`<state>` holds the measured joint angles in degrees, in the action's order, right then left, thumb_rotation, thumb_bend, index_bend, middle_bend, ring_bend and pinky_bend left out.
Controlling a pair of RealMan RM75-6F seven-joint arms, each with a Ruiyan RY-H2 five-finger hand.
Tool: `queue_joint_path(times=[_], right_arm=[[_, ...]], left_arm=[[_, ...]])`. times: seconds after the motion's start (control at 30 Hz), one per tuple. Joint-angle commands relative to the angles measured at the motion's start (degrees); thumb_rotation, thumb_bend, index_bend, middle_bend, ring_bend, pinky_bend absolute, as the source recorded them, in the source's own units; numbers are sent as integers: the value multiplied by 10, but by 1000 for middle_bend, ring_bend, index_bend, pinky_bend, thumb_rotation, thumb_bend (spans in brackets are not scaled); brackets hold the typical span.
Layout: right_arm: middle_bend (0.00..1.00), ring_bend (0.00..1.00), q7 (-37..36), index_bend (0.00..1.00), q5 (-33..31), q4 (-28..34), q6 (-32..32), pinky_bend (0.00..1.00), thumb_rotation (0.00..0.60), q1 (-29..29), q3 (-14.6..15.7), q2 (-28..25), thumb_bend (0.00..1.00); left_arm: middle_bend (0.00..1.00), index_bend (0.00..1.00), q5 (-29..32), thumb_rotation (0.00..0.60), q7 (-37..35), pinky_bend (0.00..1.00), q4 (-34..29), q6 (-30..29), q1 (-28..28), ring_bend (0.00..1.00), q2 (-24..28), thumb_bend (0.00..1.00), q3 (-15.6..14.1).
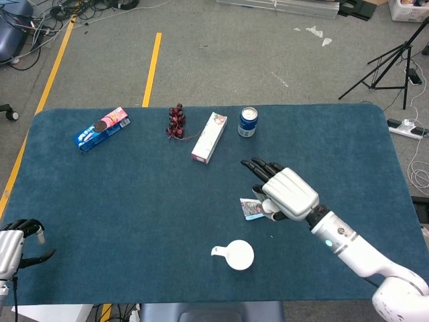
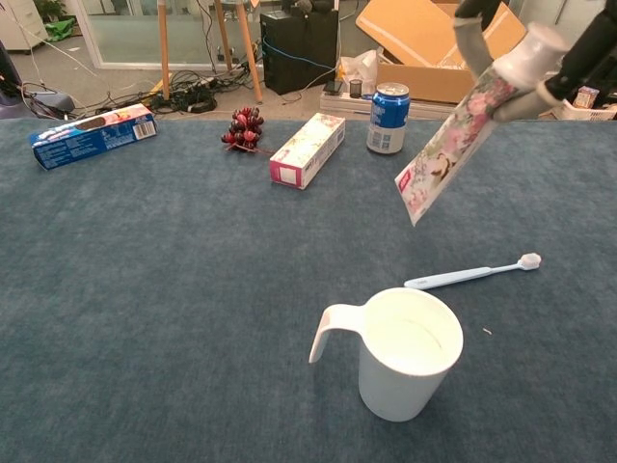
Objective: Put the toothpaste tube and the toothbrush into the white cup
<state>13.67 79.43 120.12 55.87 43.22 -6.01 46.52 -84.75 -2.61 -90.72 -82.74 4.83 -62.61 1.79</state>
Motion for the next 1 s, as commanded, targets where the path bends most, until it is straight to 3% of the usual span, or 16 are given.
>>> queue_joint_path(times=[0.03, 0.23, 0.47, 1.0], right_arm=[[50, 0, -39, 658, 41, 44, 17, 255, 600, -30, 9, -49, 138], [50, 0, -99, 658, 101, 84, 20, 255, 600, -58, 21, -106, 139], [50, 0, -146, 658, 162, 103, 10, 255, 600, -77, 32, -135, 144], [50, 0, -137, 657, 177, 112, -68, 255, 600, -68, 31, -114, 145]], left_arm=[[447, 648, 0, 600, 2, 397, 0, 2, 1, 356, -1, 0, 0], [447, 648, 0, 600, 3, 397, -1, 2, 3, 356, -2, 0, 0], [447, 648, 0, 600, 5, 397, -1, 3, 3, 356, -2, 0, -1], [447, 648, 0, 600, 0, 397, -2, 1, 2, 356, 0, 0, -1]])
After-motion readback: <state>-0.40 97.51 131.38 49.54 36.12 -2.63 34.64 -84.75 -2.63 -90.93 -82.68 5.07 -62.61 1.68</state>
